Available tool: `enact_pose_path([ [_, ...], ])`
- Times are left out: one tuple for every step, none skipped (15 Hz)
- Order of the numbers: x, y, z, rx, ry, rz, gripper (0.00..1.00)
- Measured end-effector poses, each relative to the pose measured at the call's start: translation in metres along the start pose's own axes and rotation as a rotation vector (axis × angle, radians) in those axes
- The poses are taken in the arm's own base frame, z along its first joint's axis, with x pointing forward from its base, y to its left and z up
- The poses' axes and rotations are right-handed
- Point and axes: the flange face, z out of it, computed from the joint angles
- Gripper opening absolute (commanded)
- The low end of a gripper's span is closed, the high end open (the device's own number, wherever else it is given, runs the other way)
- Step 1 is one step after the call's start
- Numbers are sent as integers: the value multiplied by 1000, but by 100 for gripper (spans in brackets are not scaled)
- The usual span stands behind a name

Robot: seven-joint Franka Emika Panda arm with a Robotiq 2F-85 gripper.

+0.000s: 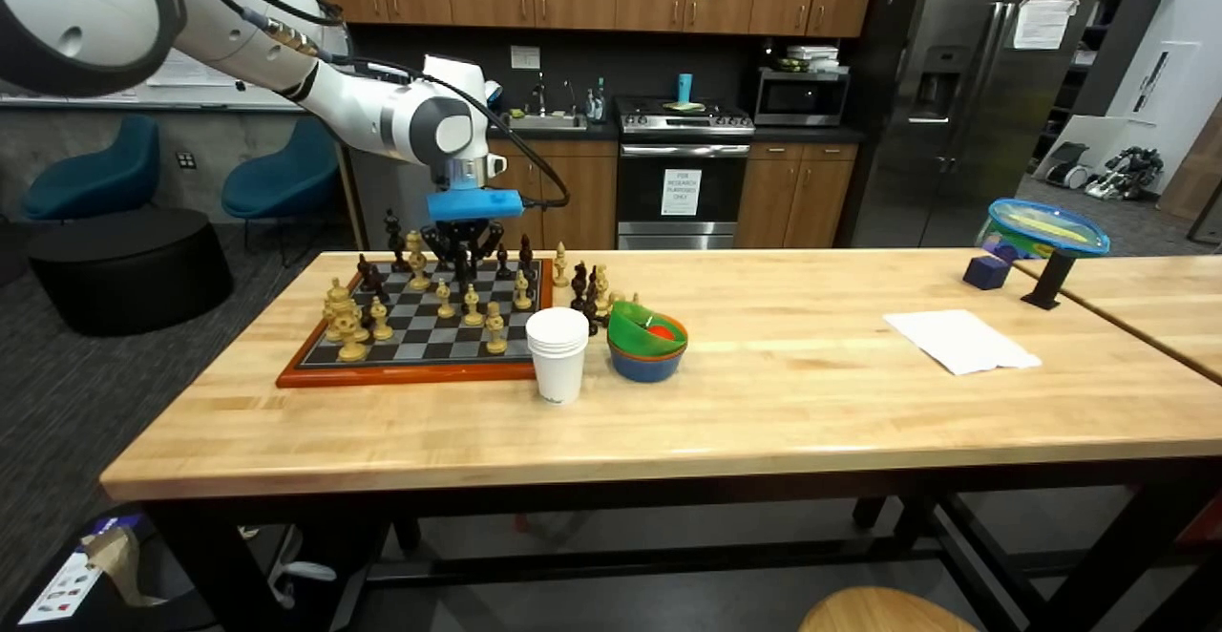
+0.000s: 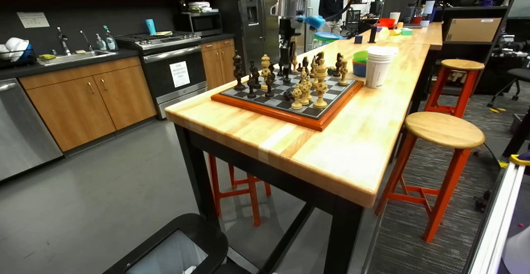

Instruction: Move one black chess piece forward

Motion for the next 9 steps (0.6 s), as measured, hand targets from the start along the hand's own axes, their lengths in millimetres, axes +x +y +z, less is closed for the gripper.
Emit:
enact_pose_path([
  [-4,0,-1,6,-7,4,6],
  [-7,-1,-1,12,-13,7,6],
  [-10,-2,-3,17,-20,9,6],
  [-13,-4,-3,22,-25,11,6],
  [-15,-5,-4,26,-29,13,6],
  [-17,-7,-5,29,-33,13,6],
  [-18,-8,-5,31,-36,13,6],
  [-19,-9,-5,33,-37,13,6],
  [-20,-10,-6,33,-38,13,6],
])
